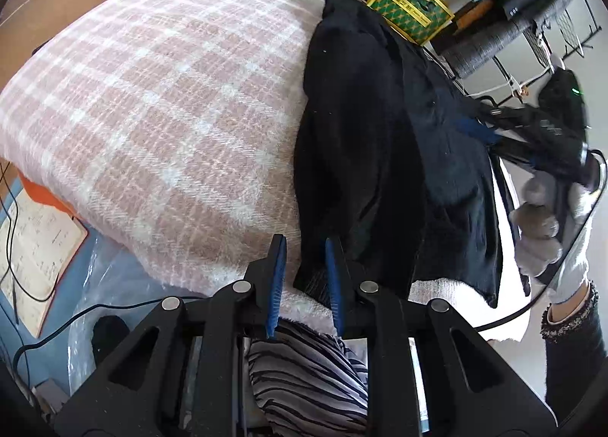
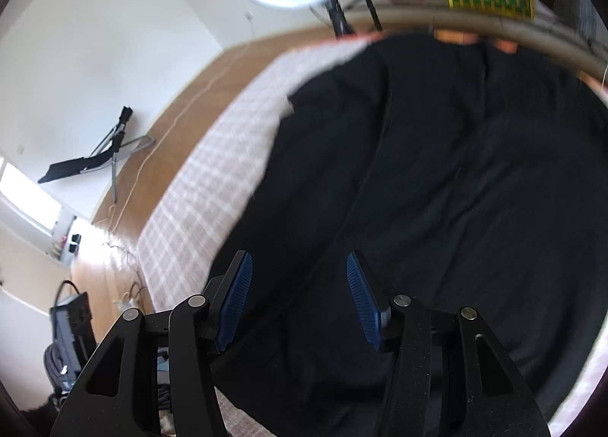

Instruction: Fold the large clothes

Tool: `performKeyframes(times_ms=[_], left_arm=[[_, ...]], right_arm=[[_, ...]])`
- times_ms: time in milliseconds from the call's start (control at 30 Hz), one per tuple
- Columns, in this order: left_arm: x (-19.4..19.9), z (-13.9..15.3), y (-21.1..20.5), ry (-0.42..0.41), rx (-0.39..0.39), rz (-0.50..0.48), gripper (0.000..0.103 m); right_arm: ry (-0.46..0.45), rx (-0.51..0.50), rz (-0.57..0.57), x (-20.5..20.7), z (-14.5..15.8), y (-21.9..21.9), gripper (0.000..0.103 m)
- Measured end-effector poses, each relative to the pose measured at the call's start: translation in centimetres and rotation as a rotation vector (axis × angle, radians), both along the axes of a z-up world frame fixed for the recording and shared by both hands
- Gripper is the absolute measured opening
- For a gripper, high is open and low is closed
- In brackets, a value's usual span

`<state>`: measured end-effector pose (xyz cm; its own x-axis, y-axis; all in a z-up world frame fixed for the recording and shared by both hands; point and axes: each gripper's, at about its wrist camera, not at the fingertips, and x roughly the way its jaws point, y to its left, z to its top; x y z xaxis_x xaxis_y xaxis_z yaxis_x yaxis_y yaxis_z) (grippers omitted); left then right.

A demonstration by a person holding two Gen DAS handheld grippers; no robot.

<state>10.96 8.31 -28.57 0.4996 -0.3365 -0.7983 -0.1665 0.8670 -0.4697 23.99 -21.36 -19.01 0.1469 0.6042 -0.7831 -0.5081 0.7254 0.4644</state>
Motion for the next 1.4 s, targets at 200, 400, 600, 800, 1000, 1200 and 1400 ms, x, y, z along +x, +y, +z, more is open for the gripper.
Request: performKeyframes(times_ms=[200, 400, 600, 800, 1000, 1200, 1400], left_arm=[[-0.3, 0.1, -0.9, -0.033, 0.041, -0.018, 0.004], [-2.2, 2.3, -0.4, -0.092, 0.027, 0.026, 0.003], [-2.0, 1.4, -0.7, -0.067, 0.004, 0.001, 0.003], [-1.1, 0.3, -1.2, -0.032, 0.029, 0.017, 0.016], [-0.3, -0.6, -1.4, -0.021, 0.027, 0.000, 0.009], [-0.4, -0.4, -1.6, -0.033, 0.025, -0.008, 0.007], [-0.2, -0.7, -0.9, -0.028, -0.006, -0.004, 0.007]], right_arm=[[0.013, -0.060, 0.109, -1.3, -2.7, 3.5, 0.023], [-0.043, -0.091, 0.111, -1.7, -2.0, 3.1, 0.002], [-0.092, -0.186, 0.111, -1.3, -1.6, 1.1, 0.002], [-0.178, -0.129, 0.121, 0.7, 2.5, 1.7, 0.039], [-0.292, -0.114, 0.142, 4.4, 5.9, 6.0, 0.049], [-0.390, -0.167, 0.174, 10.0, 6.2, 11.4, 0.049], [-0.454, -0.283, 0.325, 13.7, 3.8, 15.6, 0.049]])
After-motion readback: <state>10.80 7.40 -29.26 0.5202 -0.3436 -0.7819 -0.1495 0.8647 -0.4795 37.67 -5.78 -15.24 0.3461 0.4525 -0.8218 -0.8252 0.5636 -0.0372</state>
